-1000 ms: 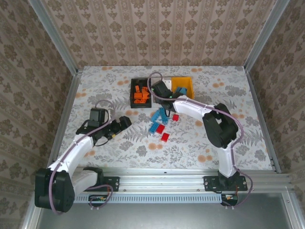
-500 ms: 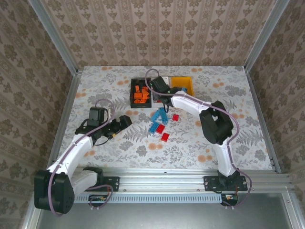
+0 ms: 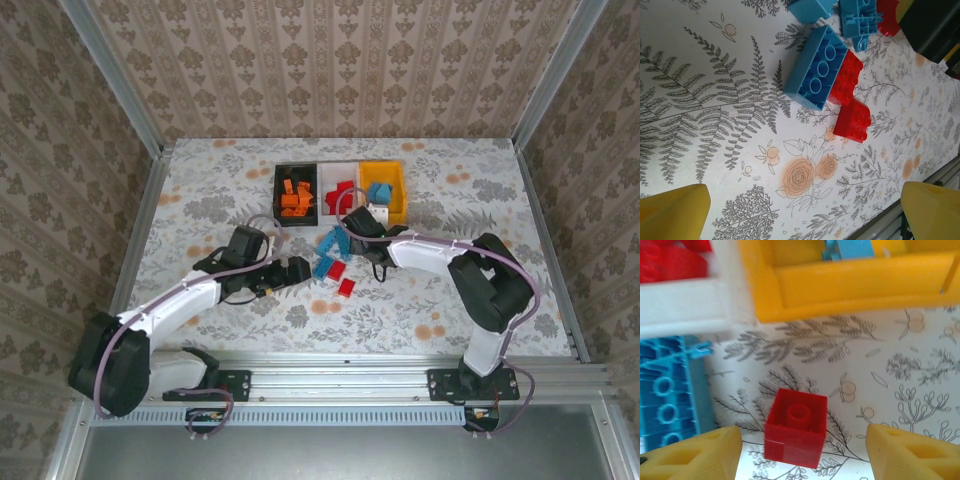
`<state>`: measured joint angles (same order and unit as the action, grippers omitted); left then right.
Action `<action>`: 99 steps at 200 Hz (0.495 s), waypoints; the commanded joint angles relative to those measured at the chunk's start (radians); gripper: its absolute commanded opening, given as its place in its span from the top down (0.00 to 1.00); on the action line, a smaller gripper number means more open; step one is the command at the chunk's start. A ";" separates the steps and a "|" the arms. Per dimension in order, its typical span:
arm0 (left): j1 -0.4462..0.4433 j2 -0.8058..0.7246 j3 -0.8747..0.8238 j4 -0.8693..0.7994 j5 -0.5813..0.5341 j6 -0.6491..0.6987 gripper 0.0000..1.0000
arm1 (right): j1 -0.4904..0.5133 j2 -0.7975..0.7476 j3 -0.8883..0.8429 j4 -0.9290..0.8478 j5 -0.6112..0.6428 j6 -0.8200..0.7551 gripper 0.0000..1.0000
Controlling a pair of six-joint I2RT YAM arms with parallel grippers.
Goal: Sort the legos into containers by color
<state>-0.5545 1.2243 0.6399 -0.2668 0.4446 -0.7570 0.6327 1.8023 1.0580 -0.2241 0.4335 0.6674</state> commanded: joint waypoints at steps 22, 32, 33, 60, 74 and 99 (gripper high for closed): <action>-0.021 -0.023 0.043 0.019 -0.046 -0.024 0.00 | -0.013 0.093 0.051 0.000 0.030 0.057 0.36; -0.022 -0.034 0.037 0.014 -0.050 -0.024 0.00 | -0.014 0.108 0.050 0.005 0.041 0.067 0.37; -0.022 -0.036 0.037 0.014 -0.051 -0.022 0.00 | -0.014 0.110 0.049 0.006 0.041 0.068 0.37; -0.023 -0.054 0.018 0.009 -0.063 -0.024 0.00 | -0.021 0.138 0.033 0.027 0.040 0.088 0.45; -0.022 -0.052 0.016 0.007 -0.063 -0.023 0.00 | -0.022 0.133 0.017 0.037 0.039 0.096 0.52; -0.022 -0.045 0.024 0.009 -0.063 -0.021 0.00 | -0.020 0.059 -0.049 0.080 0.040 0.096 0.63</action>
<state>-0.5694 1.1835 0.6525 -0.2543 0.3946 -0.7677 0.6155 1.9060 1.0737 -0.1799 0.4755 0.7437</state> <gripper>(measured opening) 0.997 0.403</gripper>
